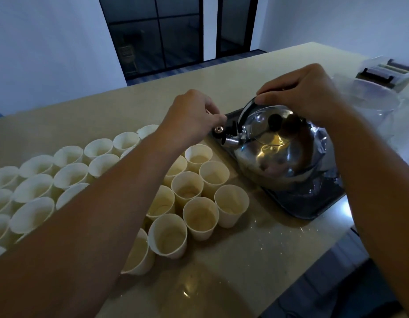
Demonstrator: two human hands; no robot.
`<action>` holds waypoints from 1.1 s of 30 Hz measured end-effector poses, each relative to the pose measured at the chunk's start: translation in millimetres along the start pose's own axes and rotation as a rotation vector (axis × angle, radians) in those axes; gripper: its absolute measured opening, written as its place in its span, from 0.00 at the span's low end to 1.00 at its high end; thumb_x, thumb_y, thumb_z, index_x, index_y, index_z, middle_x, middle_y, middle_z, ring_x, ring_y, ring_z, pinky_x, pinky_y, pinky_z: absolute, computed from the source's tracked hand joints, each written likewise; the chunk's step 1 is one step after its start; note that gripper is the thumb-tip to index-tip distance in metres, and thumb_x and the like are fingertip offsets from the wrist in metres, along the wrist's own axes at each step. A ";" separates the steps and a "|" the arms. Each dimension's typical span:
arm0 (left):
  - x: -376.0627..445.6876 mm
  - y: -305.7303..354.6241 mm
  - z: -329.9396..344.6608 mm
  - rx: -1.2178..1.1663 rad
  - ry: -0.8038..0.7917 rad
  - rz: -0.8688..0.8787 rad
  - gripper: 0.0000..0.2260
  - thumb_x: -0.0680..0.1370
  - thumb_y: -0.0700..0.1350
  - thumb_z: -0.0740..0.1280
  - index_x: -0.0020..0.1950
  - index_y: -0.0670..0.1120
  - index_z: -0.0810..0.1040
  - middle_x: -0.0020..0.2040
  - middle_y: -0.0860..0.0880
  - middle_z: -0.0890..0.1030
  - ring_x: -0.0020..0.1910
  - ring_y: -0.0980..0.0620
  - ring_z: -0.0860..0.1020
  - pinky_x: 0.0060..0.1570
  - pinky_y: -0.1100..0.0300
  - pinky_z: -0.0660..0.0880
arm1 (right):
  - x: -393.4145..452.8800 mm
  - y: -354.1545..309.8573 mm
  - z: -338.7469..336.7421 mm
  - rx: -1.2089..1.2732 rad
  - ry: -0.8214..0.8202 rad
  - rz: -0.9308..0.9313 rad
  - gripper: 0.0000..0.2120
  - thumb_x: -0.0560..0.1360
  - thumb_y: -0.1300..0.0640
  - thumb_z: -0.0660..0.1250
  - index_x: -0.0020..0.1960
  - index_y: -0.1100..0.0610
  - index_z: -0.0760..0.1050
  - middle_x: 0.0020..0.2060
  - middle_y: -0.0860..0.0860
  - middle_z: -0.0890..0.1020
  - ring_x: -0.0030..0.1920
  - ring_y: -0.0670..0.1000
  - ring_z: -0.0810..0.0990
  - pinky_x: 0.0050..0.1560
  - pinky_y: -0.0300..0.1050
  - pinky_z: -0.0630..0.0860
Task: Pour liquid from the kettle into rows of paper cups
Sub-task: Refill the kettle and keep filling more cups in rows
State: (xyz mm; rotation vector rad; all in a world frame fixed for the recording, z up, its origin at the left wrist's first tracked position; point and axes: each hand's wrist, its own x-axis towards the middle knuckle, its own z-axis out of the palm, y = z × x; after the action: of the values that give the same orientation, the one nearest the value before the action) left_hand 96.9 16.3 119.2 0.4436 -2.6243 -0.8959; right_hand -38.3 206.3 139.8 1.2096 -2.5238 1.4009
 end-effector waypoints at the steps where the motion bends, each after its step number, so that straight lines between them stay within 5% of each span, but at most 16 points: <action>1: -1.7 -0.8 2.7 0.004 -0.015 -0.008 0.10 0.77 0.52 0.72 0.55 0.48 0.84 0.47 0.53 0.83 0.45 0.55 0.80 0.45 0.60 0.75 | -1.4 -1.7 0.2 -0.015 -0.025 -0.009 0.09 0.68 0.50 0.79 0.47 0.48 0.86 0.40 0.39 0.86 0.44 0.41 0.85 0.49 0.32 0.80; 7: -10.5 -4.3 17.7 -0.007 -0.096 -0.047 0.05 0.77 0.49 0.73 0.49 0.50 0.85 0.38 0.56 0.81 0.38 0.61 0.79 0.35 0.68 0.70 | -8.5 -8.4 2.8 -0.057 -0.129 -0.008 0.09 0.67 0.49 0.80 0.47 0.47 0.87 0.39 0.38 0.86 0.43 0.38 0.84 0.39 0.25 0.73; 11: -15.0 -8.1 23.7 -0.010 -0.107 -0.059 0.04 0.78 0.46 0.72 0.50 0.49 0.86 0.39 0.54 0.83 0.40 0.59 0.81 0.40 0.66 0.75 | -10.5 -10.9 7.5 -0.071 -0.170 -0.015 0.08 0.67 0.48 0.80 0.46 0.45 0.87 0.40 0.39 0.86 0.44 0.40 0.84 0.44 0.31 0.76; 17: -21.6 -11.9 24.9 -0.074 -0.130 -0.066 0.07 0.77 0.40 0.71 0.52 0.49 0.86 0.45 0.52 0.84 0.45 0.56 0.82 0.47 0.63 0.79 | -7.1 -13.6 14.1 -0.119 -0.218 -0.033 0.09 0.67 0.46 0.79 0.46 0.45 0.86 0.40 0.36 0.86 0.43 0.38 0.83 0.41 0.28 0.74; 21: -23.5 -9.3 25.3 -0.105 -0.170 -0.069 0.06 0.76 0.43 0.73 0.53 0.49 0.86 0.44 0.53 0.85 0.41 0.58 0.82 0.36 0.69 0.76 | -5.1 -17.0 16.5 -0.152 -0.260 -0.054 0.07 0.68 0.47 0.79 0.45 0.42 0.85 0.40 0.34 0.85 0.43 0.38 0.83 0.41 0.26 0.73; 28: -22.9 -9.0 27.8 -0.139 -0.184 -0.090 0.08 0.76 0.42 0.73 0.54 0.49 0.86 0.46 0.51 0.85 0.41 0.58 0.82 0.33 0.72 0.74 | -3.6 -17.3 15.0 -0.187 -0.274 -0.064 0.08 0.68 0.48 0.79 0.47 0.44 0.86 0.41 0.32 0.84 0.44 0.36 0.82 0.38 0.22 0.72; 33: -23.0 -5.5 26.6 -0.164 -0.195 -0.100 0.07 0.76 0.41 0.73 0.54 0.48 0.86 0.46 0.49 0.85 0.42 0.54 0.83 0.30 0.74 0.75 | -4.7 -19.7 13.0 -0.195 -0.270 -0.052 0.09 0.68 0.47 0.79 0.47 0.44 0.86 0.41 0.34 0.85 0.44 0.38 0.83 0.46 0.34 0.74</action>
State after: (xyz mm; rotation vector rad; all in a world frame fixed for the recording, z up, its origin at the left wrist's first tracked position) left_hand 107.8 35.2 91.1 0.4694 -2.6920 -1.2335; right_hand -18.3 193.8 144.5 1.5014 -2.6973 1.0116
